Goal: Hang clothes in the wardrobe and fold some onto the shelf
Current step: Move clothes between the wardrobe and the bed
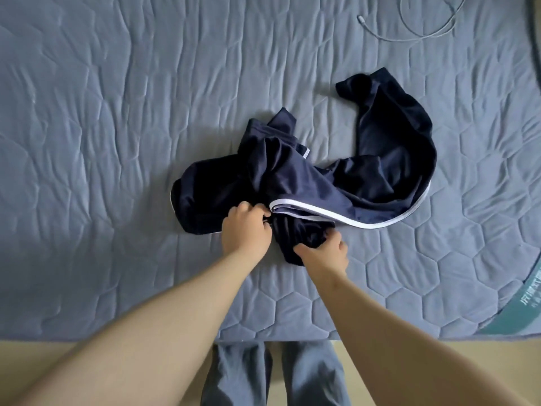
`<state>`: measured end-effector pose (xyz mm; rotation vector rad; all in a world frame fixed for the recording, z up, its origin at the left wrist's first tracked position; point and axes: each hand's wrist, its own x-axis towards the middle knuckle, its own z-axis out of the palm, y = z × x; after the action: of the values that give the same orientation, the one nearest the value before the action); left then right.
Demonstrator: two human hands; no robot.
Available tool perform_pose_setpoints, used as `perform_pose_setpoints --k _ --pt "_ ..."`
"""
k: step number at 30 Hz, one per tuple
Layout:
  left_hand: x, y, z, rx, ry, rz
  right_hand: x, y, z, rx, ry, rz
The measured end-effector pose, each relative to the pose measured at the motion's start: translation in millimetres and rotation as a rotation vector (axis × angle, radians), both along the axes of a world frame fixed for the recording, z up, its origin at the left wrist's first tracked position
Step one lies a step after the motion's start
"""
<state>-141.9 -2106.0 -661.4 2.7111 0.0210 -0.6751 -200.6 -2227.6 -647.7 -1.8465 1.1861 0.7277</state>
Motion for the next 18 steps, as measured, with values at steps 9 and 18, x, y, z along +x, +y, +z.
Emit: perform_pose_setpoints --k 9,18 --pt "-27.2 -0.1 -30.0 -0.397 0.169 0.179 -1.9 -12.0 -30.8 0.162 -0.247 -0.322" --pt "-6.9 -10.4 69.2 -0.387 -0.037 -0.092 31.0 -25.2 86.4 0.475 -0.508 -0.359"
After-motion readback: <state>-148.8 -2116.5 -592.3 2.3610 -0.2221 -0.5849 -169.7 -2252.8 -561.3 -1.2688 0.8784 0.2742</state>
